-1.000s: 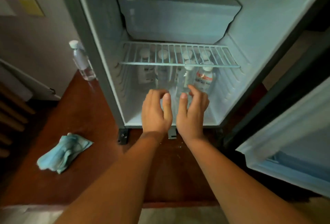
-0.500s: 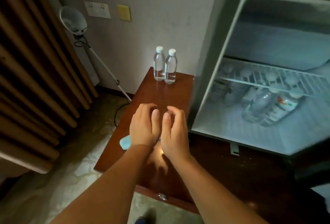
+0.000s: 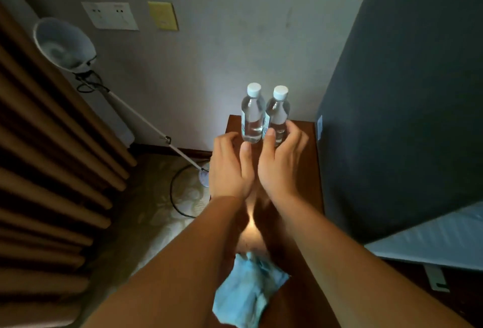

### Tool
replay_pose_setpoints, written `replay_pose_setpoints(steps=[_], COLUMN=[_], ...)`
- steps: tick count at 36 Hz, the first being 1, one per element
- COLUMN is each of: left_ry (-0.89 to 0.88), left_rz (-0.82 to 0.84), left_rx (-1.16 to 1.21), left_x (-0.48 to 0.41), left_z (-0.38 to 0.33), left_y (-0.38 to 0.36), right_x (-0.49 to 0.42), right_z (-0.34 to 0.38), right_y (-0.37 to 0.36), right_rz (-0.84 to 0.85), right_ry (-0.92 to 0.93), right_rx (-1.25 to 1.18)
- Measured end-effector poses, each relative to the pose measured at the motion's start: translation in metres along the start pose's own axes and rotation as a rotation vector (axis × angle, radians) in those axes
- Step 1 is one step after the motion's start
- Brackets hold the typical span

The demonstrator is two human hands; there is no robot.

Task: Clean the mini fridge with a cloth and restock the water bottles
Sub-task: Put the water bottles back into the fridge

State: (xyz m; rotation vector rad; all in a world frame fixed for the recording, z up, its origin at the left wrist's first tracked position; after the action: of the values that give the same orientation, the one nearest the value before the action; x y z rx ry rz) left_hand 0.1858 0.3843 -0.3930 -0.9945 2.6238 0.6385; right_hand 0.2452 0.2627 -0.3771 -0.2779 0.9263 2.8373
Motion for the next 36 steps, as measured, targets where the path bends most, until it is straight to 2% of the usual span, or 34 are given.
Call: replay_pose_setpoints(steps=[3, 8, 14, 17, 20, 22, 28, 36], left_ry=[0.042, 0.158, 0.178, 0.150, 0.123, 0.113, 0.089, 0.122], left_rz=[0.017, 0.111, 0.158, 0.161, 0.117, 0.099, 0.031, 0.008], left_rx=[0.035, 0.150, 0.291, 0.297, 0.294, 0.294, 0.295, 0.235], left_x=[-0.025, -0.058, -0.103, -0.110, -0.101, -0.089, -0.045, 0.026], left_z=[0.015, 0.042, 0.047, 0.049, 0.050, 0.048, 0.034, 0.008], left_y=[-0.018, -0.054, -0.082, -0.086, -0.080, -0.074, -0.049, -0.011], right_x=[-0.030, -0.070, -0.083, -0.085, -0.078, -0.070, -0.036, 0.026], right_z=[-0.004, -0.018, -0.020, -0.022, -0.025, -0.027, -0.024, -0.030], right_y=[-0.010, -0.028, -0.053, -0.054, -0.045, -0.039, -0.023, 0.011], right_rz=[-0.064, -0.069, 0.077, 0.064, 0.008, 0.003, 0.046, 0.125], right_ry=[-0.033, -0.057, -0.016, -0.034, -0.011, -0.002, 0.019, 0.011], right_rx=[0.035, 0.043, -0.136, -0.120, 0.061, 0.098, -0.086, -0.092])
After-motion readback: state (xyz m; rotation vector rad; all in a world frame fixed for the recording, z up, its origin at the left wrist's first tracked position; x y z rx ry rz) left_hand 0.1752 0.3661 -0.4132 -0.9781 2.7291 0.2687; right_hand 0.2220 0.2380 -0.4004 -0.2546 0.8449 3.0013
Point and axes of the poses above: each hand's wrist, its own x-axis away from the middle knuckle, its own y-axis out of the back of the hand, z = x × y, the point moved 6 cm from there along -x, towards the middle knuckle, and after that the axes turned 14 degrees about x, right-handed, at the moved point
